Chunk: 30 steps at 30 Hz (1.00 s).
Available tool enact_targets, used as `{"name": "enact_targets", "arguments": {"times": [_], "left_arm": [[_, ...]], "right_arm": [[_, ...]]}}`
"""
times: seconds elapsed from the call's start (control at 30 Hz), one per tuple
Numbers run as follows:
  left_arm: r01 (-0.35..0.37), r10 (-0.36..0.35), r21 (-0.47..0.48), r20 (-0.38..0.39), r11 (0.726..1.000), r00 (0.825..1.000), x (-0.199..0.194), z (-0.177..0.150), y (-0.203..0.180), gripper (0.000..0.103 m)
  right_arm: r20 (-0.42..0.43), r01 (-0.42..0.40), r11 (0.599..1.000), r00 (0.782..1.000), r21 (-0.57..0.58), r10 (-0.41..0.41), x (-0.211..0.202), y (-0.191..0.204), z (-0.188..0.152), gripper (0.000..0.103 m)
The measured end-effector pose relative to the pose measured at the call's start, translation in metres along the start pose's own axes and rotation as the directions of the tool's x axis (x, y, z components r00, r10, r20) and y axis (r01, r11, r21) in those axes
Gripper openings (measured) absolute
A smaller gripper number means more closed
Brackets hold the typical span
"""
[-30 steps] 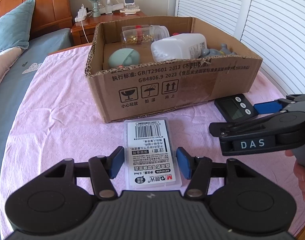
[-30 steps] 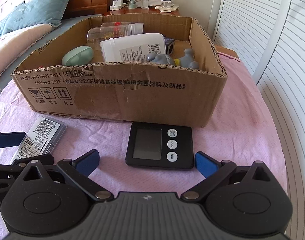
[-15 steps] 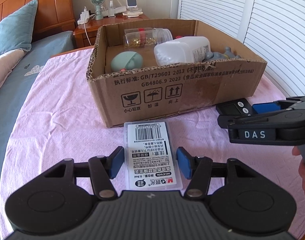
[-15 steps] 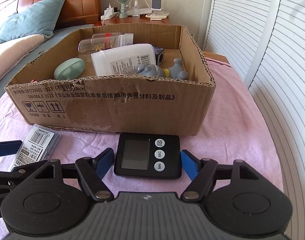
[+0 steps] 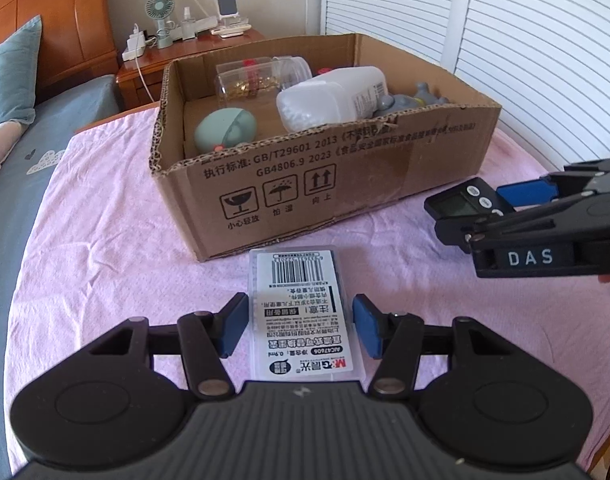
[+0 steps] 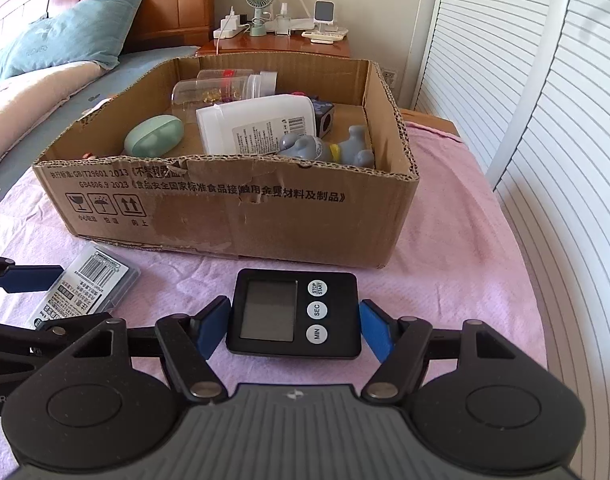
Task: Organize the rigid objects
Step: 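Close the left gripper on the card pack while the right gripper grasps the black timer, then lift and carry the card pack and timer over the box with both grippers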
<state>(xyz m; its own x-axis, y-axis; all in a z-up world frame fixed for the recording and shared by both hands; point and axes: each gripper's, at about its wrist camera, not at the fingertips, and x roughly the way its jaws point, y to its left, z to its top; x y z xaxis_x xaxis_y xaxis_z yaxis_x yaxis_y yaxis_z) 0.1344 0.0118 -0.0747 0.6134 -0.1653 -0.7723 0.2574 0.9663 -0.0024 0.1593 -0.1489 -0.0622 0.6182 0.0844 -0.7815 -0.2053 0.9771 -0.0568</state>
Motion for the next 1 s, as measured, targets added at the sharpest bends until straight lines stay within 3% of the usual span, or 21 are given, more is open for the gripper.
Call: {"name": "enact_targets", "arguments": {"times": [0.47,0.73,0.9,1.0], "left_arm": [[0.053,-0.052,0.138,-0.010,0.989,0.999,-0.025,0.009,-0.005,0.055],[0.026,-0.019,0.145,-0.054,0.989,0.998,-0.011,-0.008,-0.011,0.057],[0.026,-0.021,0.080,-0.060,0.996,0.998,-0.004,-0.009,-0.006,0.064],[0.038,-0.035,0.058,-0.063,0.998,0.997,-0.002,-0.006,-0.006,0.060]], "right_arm": [[0.046,-0.037,0.996,0.998,-0.083,0.041,-0.043,-0.006,0.008,0.074],[0.019,-0.040,0.995,0.999,-0.093,0.042,-0.039,-0.002,-0.004,0.074],[0.032,-0.045,0.994,0.998,-0.098,0.049,-0.043,-0.001,-0.003,0.074],[0.038,-0.051,0.995,0.998,-0.091,0.055,-0.045,-0.002,-0.001,0.074]]}}
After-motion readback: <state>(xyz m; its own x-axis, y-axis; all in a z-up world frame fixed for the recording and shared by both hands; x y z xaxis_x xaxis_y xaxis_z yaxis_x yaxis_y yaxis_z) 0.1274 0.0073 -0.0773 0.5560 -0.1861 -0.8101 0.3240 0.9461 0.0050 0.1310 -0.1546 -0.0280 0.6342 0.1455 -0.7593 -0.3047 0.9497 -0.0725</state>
